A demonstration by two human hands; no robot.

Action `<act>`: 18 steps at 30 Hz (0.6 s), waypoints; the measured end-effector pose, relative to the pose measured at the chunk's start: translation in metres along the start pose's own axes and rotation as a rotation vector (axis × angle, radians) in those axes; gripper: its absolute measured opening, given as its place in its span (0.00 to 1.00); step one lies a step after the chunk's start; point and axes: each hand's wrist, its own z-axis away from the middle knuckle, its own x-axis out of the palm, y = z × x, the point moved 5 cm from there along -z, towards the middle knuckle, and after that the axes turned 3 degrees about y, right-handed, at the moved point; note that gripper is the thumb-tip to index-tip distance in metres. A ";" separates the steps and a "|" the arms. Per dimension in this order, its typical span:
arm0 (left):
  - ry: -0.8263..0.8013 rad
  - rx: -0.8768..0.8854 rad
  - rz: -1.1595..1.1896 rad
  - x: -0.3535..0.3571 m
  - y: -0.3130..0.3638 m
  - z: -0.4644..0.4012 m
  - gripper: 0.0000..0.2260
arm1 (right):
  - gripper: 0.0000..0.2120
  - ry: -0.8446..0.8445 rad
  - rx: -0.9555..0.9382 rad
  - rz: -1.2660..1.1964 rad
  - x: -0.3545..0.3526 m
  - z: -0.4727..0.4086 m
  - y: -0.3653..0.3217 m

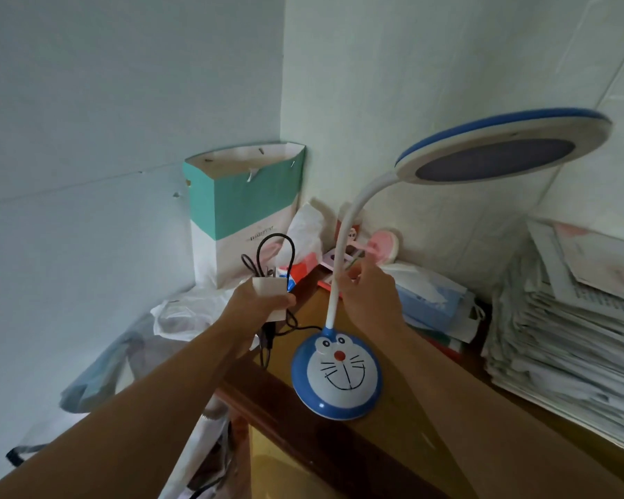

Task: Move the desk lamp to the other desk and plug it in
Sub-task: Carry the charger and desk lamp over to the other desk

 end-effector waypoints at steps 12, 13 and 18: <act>-0.075 -0.049 0.024 0.005 -0.008 -0.001 0.14 | 0.14 -0.004 -0.009 0.104 0.039 -0.006 0.008; -0.086 -0.043 0.017 0.005 -0.008 -0.002 0.12 | 0.14 0.002 -0.006 0.103 0.040 -0.006 0.008; -0.116 -0.029 0.051 0.006 -0.006 -0.003 0.05 | 0.13 0.026 0.009 0.123 0.041 -0.006 0.007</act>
